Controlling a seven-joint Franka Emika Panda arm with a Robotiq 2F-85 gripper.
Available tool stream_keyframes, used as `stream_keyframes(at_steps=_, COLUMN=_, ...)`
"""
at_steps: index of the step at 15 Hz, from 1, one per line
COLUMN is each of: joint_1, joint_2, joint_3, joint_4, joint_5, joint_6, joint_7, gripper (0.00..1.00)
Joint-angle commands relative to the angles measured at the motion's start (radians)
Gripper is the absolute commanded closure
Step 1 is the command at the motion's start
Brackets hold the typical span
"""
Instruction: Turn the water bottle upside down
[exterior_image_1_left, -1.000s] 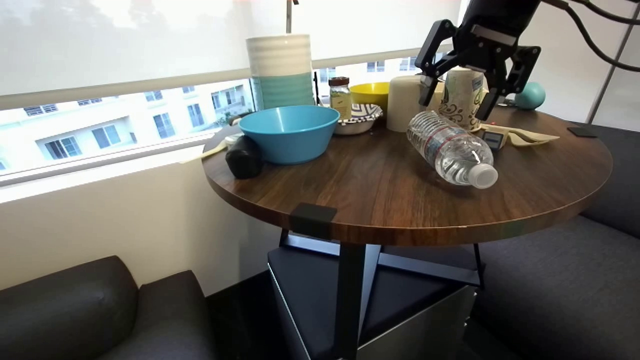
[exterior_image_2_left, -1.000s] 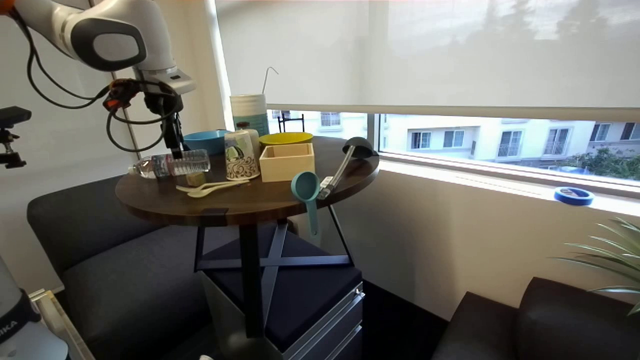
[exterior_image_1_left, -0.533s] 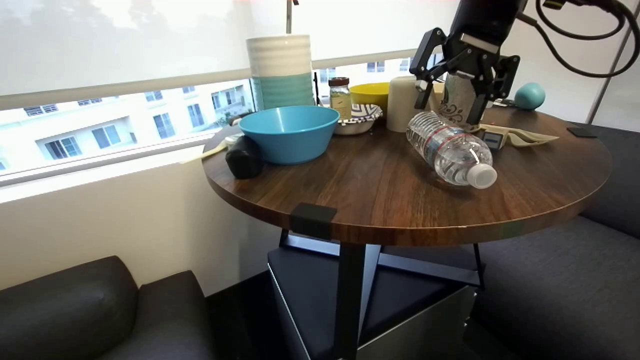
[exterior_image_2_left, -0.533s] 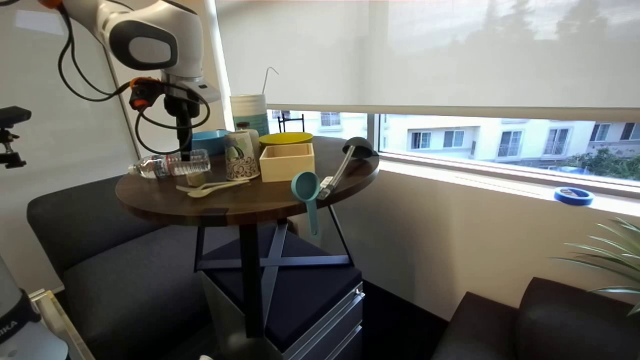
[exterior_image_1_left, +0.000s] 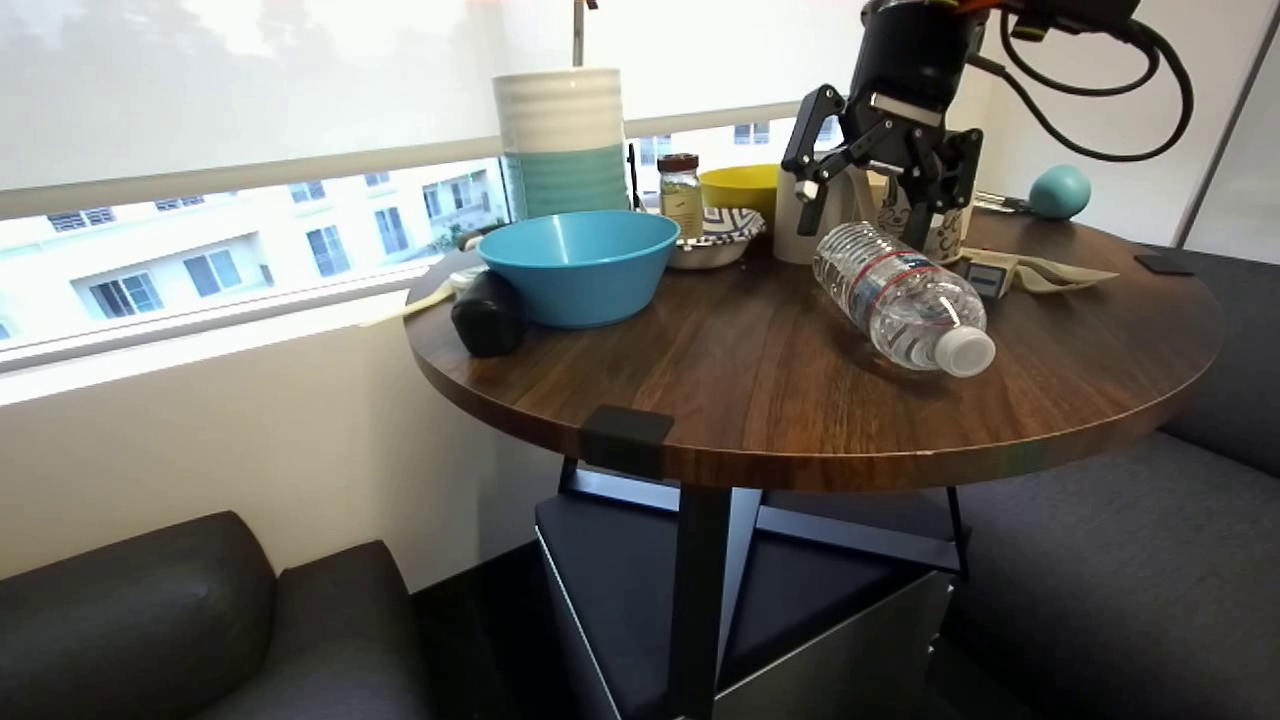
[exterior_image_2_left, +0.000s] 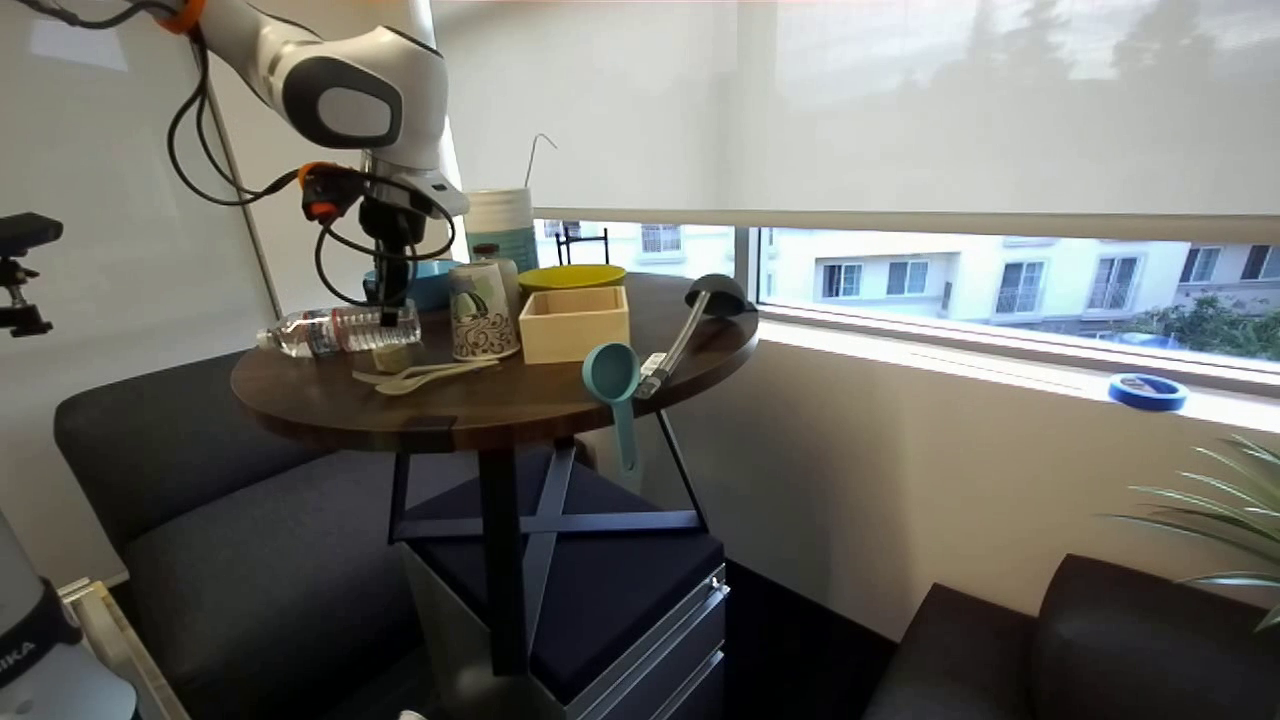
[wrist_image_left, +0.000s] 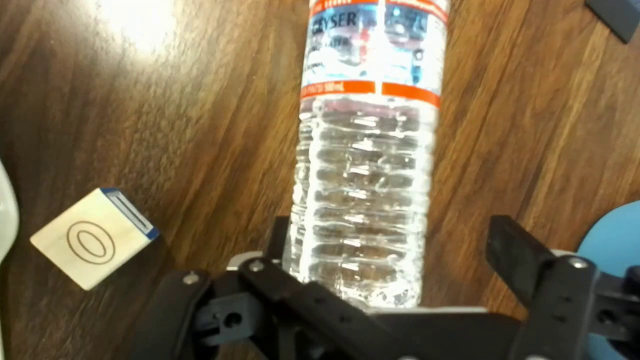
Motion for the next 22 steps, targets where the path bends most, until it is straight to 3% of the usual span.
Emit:
stream_keyframes(at_steps=1, joint_1=-0.008, joint_2=0.067, joint_3=-0.007, joint_4=0.072, joint_5=-0.026, joint_6=-0.052, joint_7=-0.027, gripper=0.0)
stream_keyframes(at_steps=10, joint_1=-0.023, joint_2=0.127, joint_3=-0.029, joint_4=0.134, joint_5=-0.04, joint_6=-0.13, joint_7=-0.049, gripper=0.0)
stream_keyframes(at_steps=12, joint_1=-0.024, joint_2=0.134, joint_3=-0.033, joint_4=0.141, joint_5=-0.035, joint_6=-0.149, joint_7=-0.051, gripper=0.08)
stream_keyframes(at_steps=18, joint_1=-0.024, joint_2=0.152, joint_3=-0.037, joint_4=0.153, joint_5=-0.031, joint_6=-0.185, joint_7=-0.054, gripper=0.17)
stream_keyframes(at_steps=20, joint_1=-0.024, joint_2=0.154, joint_3=-0.037, joint_4=0.149, joint_5=-0.031, joint_6=-0.185, joint_7=-0.053, gripper=0.42)
stream_keyframes(at_steps=22, joint_1=-0.025, joint_2=0.152, joint_3=-0.038, joint_4=0.146, joint_5=-0.031, joint_6=-0.186, joint_7=-0.052, gripper=0.56)
